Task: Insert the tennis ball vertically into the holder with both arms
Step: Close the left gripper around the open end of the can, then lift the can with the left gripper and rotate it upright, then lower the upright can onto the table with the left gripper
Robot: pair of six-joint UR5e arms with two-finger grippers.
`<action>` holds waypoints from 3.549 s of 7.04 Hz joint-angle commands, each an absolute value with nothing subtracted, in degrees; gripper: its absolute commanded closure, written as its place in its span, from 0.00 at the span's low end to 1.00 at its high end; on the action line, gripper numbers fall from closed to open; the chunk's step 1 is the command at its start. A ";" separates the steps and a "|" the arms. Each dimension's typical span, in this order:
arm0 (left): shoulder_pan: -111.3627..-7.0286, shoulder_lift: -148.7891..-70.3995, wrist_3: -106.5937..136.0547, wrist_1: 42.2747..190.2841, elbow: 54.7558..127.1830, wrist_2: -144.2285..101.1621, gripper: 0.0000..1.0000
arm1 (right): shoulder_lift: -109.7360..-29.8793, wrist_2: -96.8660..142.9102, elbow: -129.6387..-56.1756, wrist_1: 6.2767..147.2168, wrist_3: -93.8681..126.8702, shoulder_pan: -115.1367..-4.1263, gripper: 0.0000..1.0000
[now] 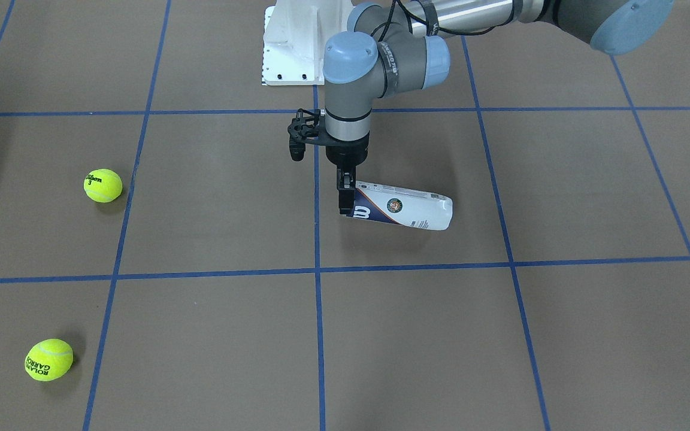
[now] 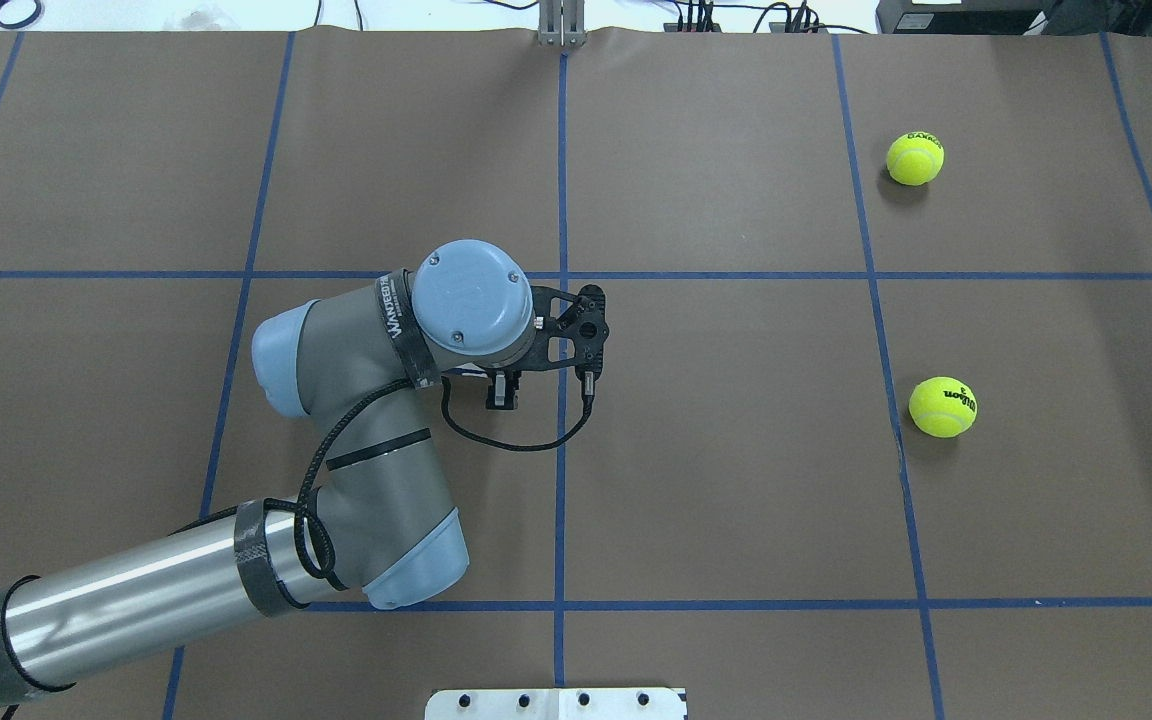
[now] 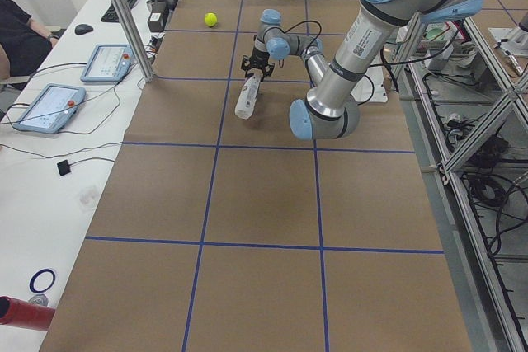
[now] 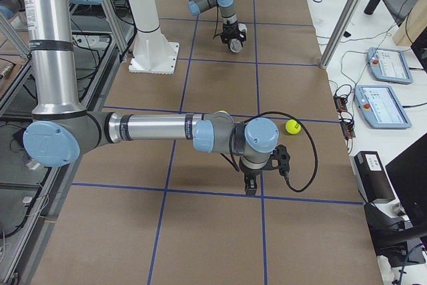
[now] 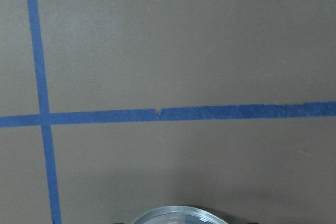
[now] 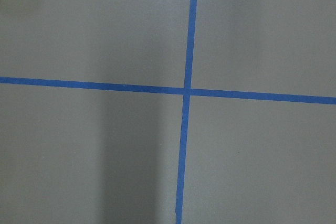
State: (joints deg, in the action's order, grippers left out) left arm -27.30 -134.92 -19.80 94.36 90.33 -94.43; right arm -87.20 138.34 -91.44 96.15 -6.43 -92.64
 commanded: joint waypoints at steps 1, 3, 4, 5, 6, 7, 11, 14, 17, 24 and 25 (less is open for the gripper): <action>-27.68 -134.91 -10.07 97.62 96.91 -94.31 0.76 | -87.10 138.34 -91.67 96.24 -6.42 -92.64 0.01; -29.61 -134.48 0.12 113.74 97.65 -94.13 0.76 | -87.10 138.34 -92.02 96.15 -6.42 -92.64 0.01; -30.32 -134.39 4.09 119.56 97.56 -94.13 0.76 | -87.10 138.34 -92.20 96.15 -6.42 -92.64 0.01; -31.02 -134.30 7.44 124.32 97.56 -93.52 0.76 | -87.01 138.43 -92.46 96.15 -6.42 -92.64 0.01; -31.20 -133.95 10.69 128.63 97.56 -90.73 0.76 | -86.66 138.43 -92.55 96.15 -6.42 -92.64 0.00; -31.38 -131.68 14.55 132.59 97.56 -89.40 0.86 | -86.40 139.04 -92.55 96.15 -6.42 -92.64 0.01; -31.20 -127.88 28.81 145.17 96.94 -81.04 0.86 | -84.99 139.31 -92.46 96.15 -6.33 -92.64 0.01; -30.67 -125.34 33.57 156.65 94.06 -74.62 0.80 | -84.82 139.31 -92.55 96.15 -6.33 -92.64 0.00; -30.24 -125.16 33.49 175.46 81.87 -70.06 0.83 | -84.73 139.31 -92.55 96.15 -6.42 -92.64 0.00; -28.22 -125.42 32.87 185.62 73.65 -67.68 0.83 | -84.38 139.31 -92.02 96.15 -6.42 -92.64 0.01; -27.52 -125.51 32.78 185.62 73.65 -67.24 0.83 | -84.29 139.31 -91.85 96.15 -6.42 -92.55 0.01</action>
